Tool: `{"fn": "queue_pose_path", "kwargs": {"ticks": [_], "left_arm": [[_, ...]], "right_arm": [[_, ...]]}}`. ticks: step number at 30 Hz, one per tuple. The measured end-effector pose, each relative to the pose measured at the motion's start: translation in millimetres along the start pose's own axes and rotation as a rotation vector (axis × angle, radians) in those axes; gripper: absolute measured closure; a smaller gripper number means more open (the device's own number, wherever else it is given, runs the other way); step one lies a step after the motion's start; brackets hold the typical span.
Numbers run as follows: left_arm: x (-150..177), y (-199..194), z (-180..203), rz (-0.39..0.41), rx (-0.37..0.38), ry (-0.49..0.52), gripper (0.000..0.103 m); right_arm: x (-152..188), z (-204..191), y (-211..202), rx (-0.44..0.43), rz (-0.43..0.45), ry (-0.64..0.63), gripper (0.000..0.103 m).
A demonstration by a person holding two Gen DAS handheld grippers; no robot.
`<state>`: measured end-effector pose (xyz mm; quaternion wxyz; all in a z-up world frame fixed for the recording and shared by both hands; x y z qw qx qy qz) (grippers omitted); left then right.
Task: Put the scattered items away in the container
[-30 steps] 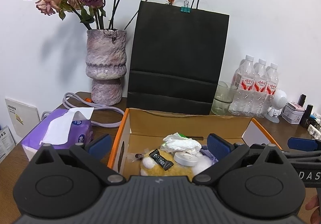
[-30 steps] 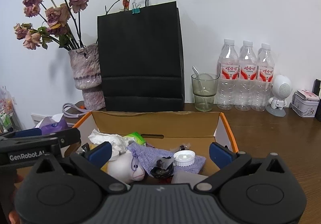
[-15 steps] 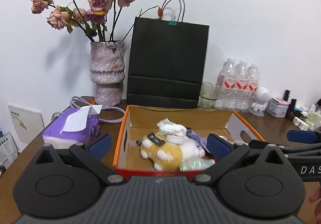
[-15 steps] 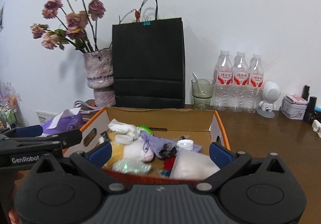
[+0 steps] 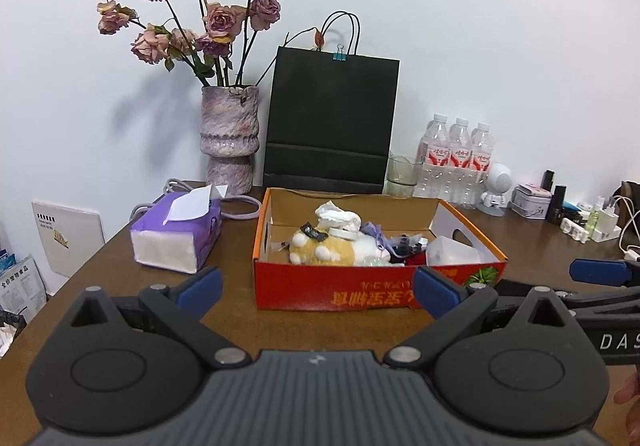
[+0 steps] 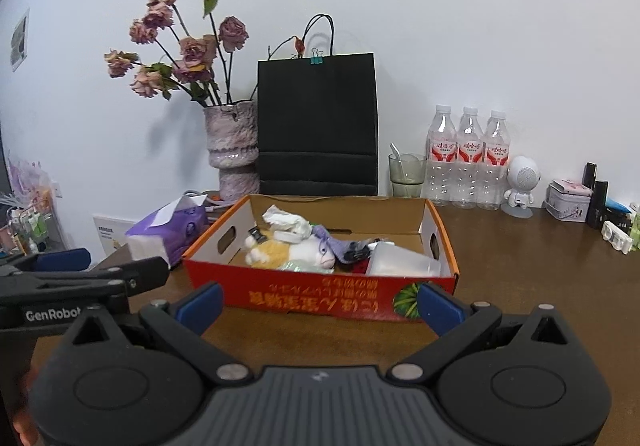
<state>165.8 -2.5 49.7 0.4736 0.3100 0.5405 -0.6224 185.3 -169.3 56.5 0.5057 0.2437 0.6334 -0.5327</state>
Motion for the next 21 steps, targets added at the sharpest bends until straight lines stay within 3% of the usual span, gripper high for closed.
{"fn": "queue_pose_path", "kwargs": {"ticks": [21], "left_arm": [[19.2,-32.1,1.2,-0.012,-0.034,0.015,0.000]], "right_arm": [[22.1,-10.1,-34.1,0.015,-0.018,0.004,0.000]]}}
Point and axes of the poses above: each gripper's, at about its wrist camera, not at the fingertips, and y roughly the way its jaws point, z to its right, x to its underside, the point moved 5 cm from there along y, roughly the way its jaws point, and after that the axes turned 9 degrees about -y, right-handed, at the moved point
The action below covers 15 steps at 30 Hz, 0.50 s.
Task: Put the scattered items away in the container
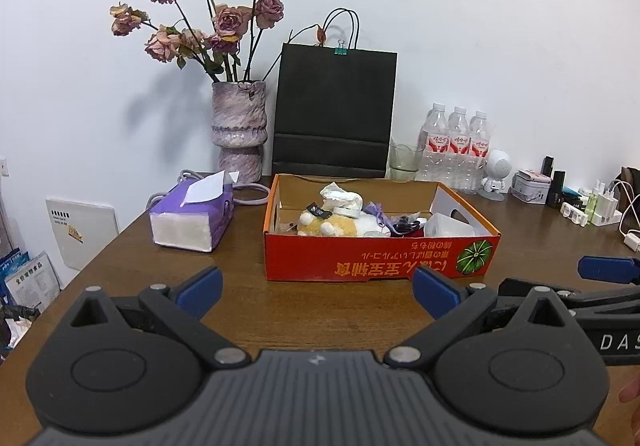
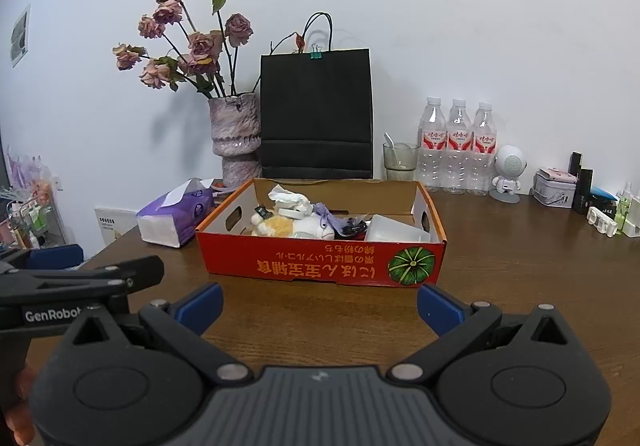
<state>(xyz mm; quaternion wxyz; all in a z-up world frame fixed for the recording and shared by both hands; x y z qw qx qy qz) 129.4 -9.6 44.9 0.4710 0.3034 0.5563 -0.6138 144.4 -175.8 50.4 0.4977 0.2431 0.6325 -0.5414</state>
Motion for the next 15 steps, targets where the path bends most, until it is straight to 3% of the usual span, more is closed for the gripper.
{"fn": "queue_pose_path", "kwargs": {"ticks": [15], "left_arm": [[1.5,-2.0,-1.9,0.001,-0.010,-0.001,0.000]], "right_arm": [[1.0,-1.2,-1.0,-0.002,-0.002,0.002,0.000]]}}
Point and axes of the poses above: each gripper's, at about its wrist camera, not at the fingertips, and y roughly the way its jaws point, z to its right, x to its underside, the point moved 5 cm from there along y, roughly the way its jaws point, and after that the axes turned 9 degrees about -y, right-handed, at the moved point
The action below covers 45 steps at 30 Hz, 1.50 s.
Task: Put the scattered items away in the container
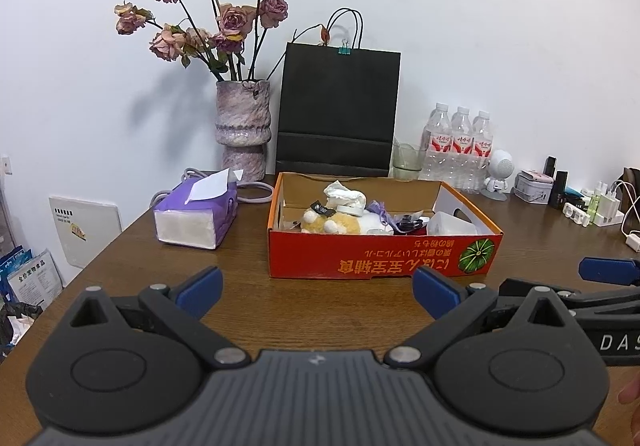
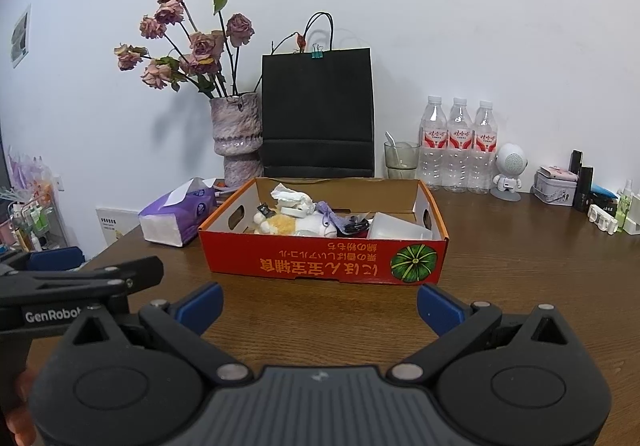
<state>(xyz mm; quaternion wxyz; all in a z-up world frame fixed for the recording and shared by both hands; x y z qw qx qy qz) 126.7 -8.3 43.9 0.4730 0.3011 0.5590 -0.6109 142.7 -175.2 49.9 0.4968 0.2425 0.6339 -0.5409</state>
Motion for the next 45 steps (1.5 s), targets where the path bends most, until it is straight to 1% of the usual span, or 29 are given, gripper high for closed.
{"fn": "queue_pose_path", "kwargs": {"ticks": [35,45], "left_arm": [[6.3,2.8,0.8,-0.008,-0.002,0.002,0.000],[7.3,4.1,0.9,-0.011,0.008,0.001,0.000]], "right_arm": [[7.3,0.8,1.8,-0.001,-0.009,0.001,0.000],[12.2,1.5,3.3,0.001,-0.011,0.002,0.000]]}}
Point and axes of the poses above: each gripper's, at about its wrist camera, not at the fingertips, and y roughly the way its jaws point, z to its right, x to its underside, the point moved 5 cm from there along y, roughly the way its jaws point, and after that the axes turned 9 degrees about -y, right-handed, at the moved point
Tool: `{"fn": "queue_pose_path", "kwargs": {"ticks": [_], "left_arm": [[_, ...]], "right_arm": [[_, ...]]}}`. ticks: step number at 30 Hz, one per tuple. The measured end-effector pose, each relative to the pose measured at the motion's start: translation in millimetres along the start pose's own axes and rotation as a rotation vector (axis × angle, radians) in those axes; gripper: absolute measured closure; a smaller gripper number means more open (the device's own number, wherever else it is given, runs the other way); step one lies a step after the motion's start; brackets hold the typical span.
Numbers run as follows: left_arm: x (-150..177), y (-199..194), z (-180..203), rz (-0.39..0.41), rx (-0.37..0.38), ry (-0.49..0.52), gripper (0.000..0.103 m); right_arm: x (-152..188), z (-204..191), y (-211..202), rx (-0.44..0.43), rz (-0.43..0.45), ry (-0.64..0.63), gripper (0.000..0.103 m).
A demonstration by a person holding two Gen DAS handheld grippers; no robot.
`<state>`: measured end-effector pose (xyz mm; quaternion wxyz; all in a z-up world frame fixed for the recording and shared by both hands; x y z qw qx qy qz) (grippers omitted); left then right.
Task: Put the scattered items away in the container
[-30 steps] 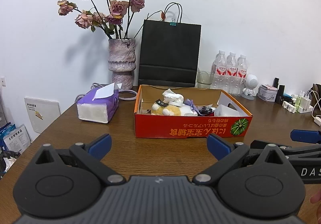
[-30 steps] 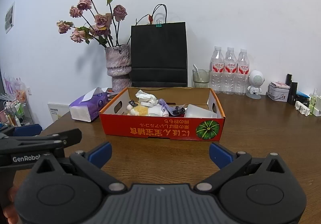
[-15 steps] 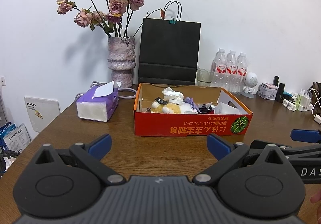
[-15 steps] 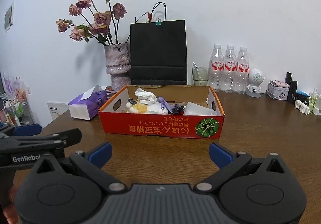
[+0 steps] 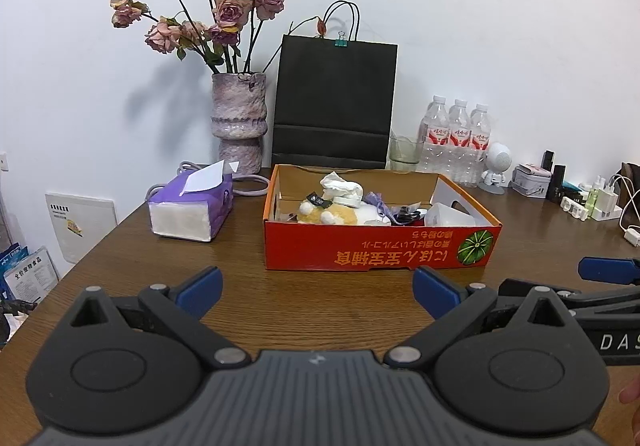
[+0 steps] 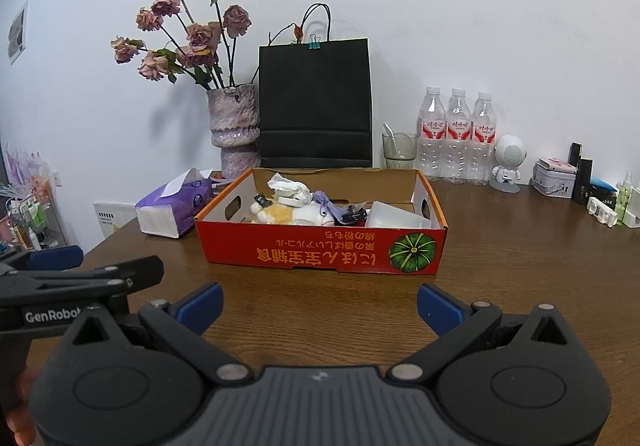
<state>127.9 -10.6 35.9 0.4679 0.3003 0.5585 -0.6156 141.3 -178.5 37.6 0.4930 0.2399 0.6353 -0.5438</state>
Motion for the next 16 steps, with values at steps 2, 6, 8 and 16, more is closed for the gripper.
{"fn": "queue_pose_path", "kwargs": {"ticks": [2,6,8,16], "left_arm": [[0.2,0.0,0.0,-0.001,-0.001,0.000,0.000],[0.1,0.2,-0.7,-0.004,-0.002,0.001,0.000],[0.4,0.3,-0.8,-0.005,0.000,0.003,0.000],[2.5,1.0,0.1,0.004,-0.016,0.015,0.000]], "right_arm": [[-0.5,0.2,0.2,-0.001,-0.001,0.000,0.000],[-0.3,0.6,-0.4,0.000,-0.003,-0.001,0.000],[0.2,1.3,-1.0,0.001,-0.004,0.000,0.000],[0.1,0.7,0.6,0.008,-0.009,-0.005,0.000]]}}
Point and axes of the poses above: each gripper's, at about its wrist camera, not at the fingertips, and y roughly the way its jaws point, z to its right, x to its underside, the point moved 5 cm from there along y, roughly the way its jaws point, and after that the axes turned 9 degrees about -y, right-handed, at the moved point
